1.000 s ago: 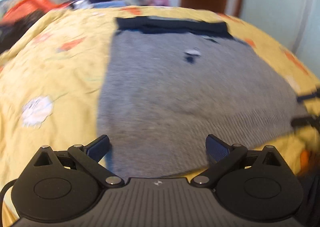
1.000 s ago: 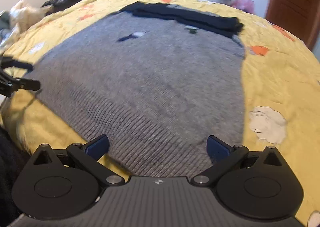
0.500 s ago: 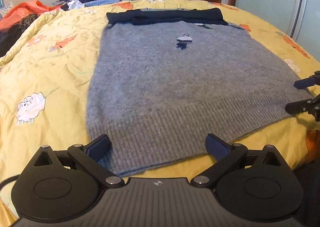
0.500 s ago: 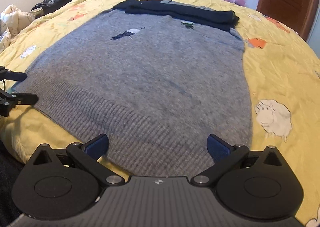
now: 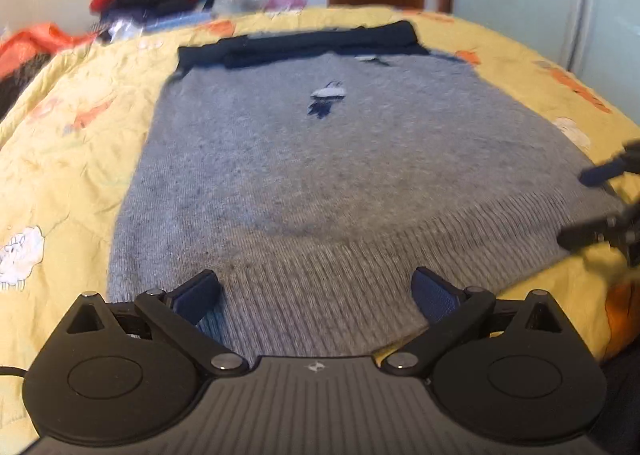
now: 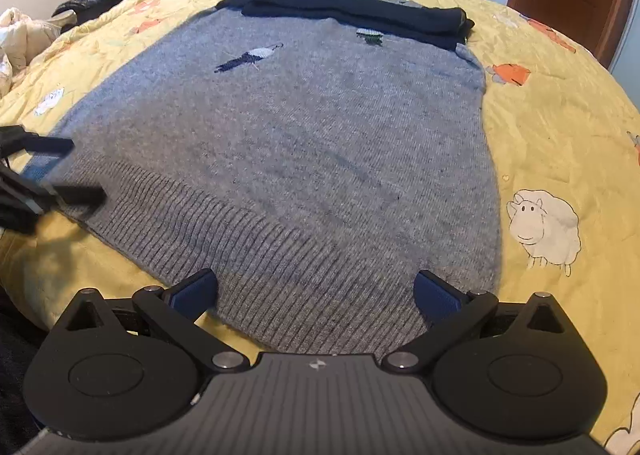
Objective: Fold small clothes
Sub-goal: 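Move both tools toward the ribbed hem of the grey sweater, then grasp the ribbed hem with both tools and lift it toward the collar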
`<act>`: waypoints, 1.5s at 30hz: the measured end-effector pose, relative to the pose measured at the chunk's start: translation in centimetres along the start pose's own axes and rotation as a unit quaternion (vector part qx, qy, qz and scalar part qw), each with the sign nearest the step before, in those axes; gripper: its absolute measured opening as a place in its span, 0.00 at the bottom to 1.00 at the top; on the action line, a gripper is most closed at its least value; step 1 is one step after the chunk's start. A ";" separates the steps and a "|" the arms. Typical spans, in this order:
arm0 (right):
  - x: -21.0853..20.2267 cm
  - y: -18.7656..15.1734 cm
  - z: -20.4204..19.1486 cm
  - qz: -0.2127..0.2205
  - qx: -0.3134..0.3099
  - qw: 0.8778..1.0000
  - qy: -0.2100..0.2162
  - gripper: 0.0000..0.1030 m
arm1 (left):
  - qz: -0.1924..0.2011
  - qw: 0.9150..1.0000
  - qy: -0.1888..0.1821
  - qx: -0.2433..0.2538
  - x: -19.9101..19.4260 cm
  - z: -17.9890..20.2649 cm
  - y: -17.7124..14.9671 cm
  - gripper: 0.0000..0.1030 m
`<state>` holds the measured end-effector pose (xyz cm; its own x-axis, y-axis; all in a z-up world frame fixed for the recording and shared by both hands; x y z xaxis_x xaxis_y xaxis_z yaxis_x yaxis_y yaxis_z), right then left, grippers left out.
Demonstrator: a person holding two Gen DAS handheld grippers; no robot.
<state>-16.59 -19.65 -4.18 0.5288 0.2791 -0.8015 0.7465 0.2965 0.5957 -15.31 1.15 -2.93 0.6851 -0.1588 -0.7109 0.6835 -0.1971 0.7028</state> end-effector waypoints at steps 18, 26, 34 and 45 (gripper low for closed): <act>-3.6 -1.5 10.6 0.025 0.304 0.935 0.180 0.60 | -0.003 0.938 -0.125 -0.324 -2.6 -11.6 -0.9 1.00; -3.1 -2.0 11.8 0.015 0.332 0.925 0.186 0.65 | -0.009 0.892 -0.206 -0.402 -2.5 -12.9 -1.5 1.00; -1.9 -2.7 8.4 -0.033 0.359 0.871 0.332 0.69 | -0.006 0.844 -0.294 -0.448 -3.4 -13.2 -2.1 1.00; 0.3 -1.7 9.7 -0.006 0.421 0.840 0.343 0.43 | -0.053 0.867 -0.259 -0.423 -1.0 -11.3 -2.4 0.36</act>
<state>-13.74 -28.94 -5.96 0.3769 0.8274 -0.4163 0.9241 -0.3663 0.1087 -14.73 12.73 -3.59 0.5523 -0.6397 -0.5345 0.8258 0.5074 0.2461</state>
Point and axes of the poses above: each gripper's, at about its wrist camera, not at the fingertips, and x roughly the way its jaws point, z to its right, y to its top, the point moved 8 cm from there along x, roughly the way its jaws point, and after that the axes turned 1 degree about y, right-handed, at the moved point
